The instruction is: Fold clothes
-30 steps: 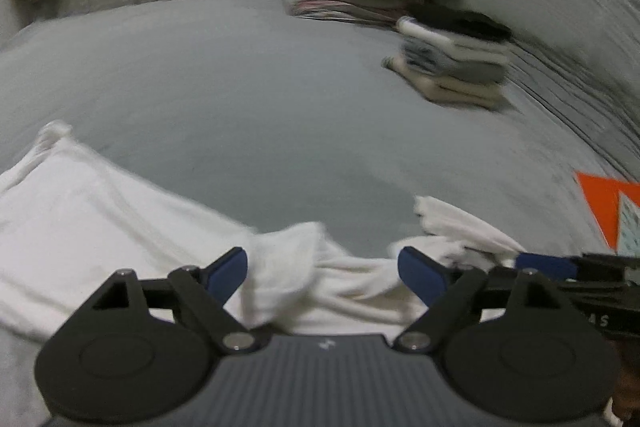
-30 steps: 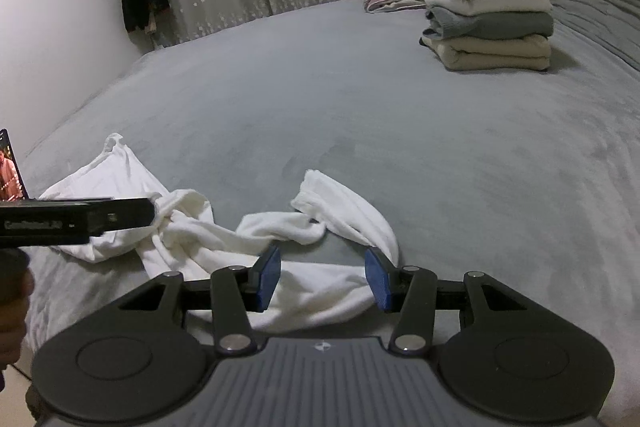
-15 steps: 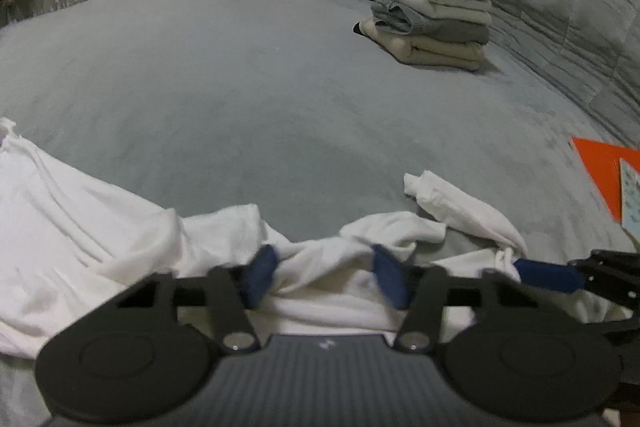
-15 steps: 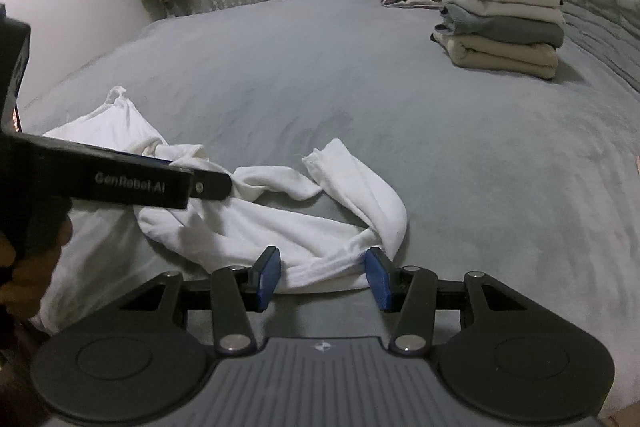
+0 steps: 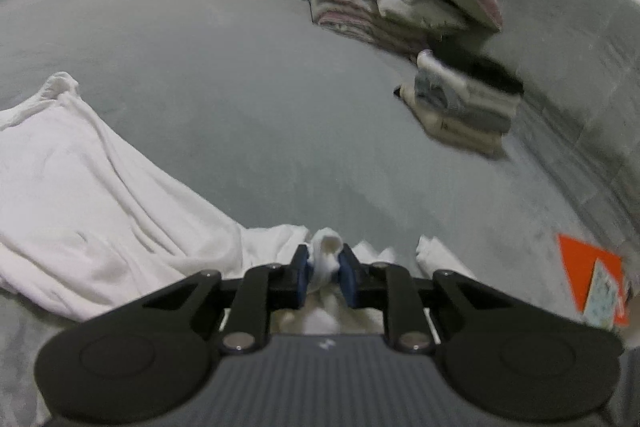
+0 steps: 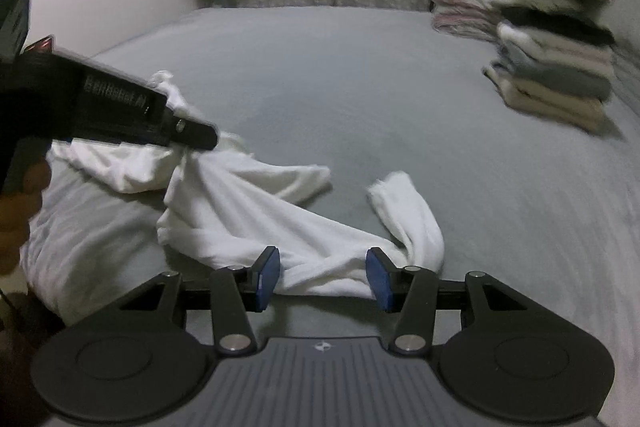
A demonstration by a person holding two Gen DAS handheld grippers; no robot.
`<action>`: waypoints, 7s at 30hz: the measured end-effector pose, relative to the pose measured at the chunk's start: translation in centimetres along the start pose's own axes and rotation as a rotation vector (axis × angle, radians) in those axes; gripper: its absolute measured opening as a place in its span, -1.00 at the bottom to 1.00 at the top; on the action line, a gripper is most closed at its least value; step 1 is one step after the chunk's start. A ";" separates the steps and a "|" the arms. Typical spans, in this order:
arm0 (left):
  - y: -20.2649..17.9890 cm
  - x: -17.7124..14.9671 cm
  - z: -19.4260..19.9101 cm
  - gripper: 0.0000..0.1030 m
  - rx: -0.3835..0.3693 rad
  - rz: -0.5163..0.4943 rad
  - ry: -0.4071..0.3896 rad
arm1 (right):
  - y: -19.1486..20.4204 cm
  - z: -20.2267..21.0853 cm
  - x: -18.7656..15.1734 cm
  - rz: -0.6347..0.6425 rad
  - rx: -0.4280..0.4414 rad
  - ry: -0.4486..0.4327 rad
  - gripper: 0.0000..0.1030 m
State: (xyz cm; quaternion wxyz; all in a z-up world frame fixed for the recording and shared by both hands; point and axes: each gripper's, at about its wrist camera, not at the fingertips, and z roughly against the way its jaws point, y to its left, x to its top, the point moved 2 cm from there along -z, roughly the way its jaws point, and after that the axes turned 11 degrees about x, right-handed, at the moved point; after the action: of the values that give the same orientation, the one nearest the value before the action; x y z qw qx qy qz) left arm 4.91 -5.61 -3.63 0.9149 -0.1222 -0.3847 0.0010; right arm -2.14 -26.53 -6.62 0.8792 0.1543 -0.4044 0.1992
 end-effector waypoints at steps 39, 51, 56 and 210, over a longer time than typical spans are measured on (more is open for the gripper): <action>6.9 -0.6 -0.5 -0.06 0.069 0.055 0.057 | -5.0 -6.5 15.9 0.144 -0.411 -0.174 -0.86; 9.9 1.5 -1.1 0.07 0.169 0.093 0.006 | -4.5 -5.8 20.4 0.099 -0.367 -0.224 -0.86; 9.9 3.2 -2.0 0.16 0.169 0.082 -0.017 | -3.5 -3.9 16.9 0.073 -0.269 -0.176 -0.86; 30.7 14.4 -10.5 0.20 0.267 0.232 0.012 | 1.7 -9.9 8.0 -0.065 0.178 0.237 -0.62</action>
State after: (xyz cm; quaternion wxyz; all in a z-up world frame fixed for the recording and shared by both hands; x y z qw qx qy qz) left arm 25.24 23.19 -7.45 0.9191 -0.0434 -0.3589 0.1567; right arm 8.15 -18.96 -6.45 0.9097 0.2200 -0.2731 0.2225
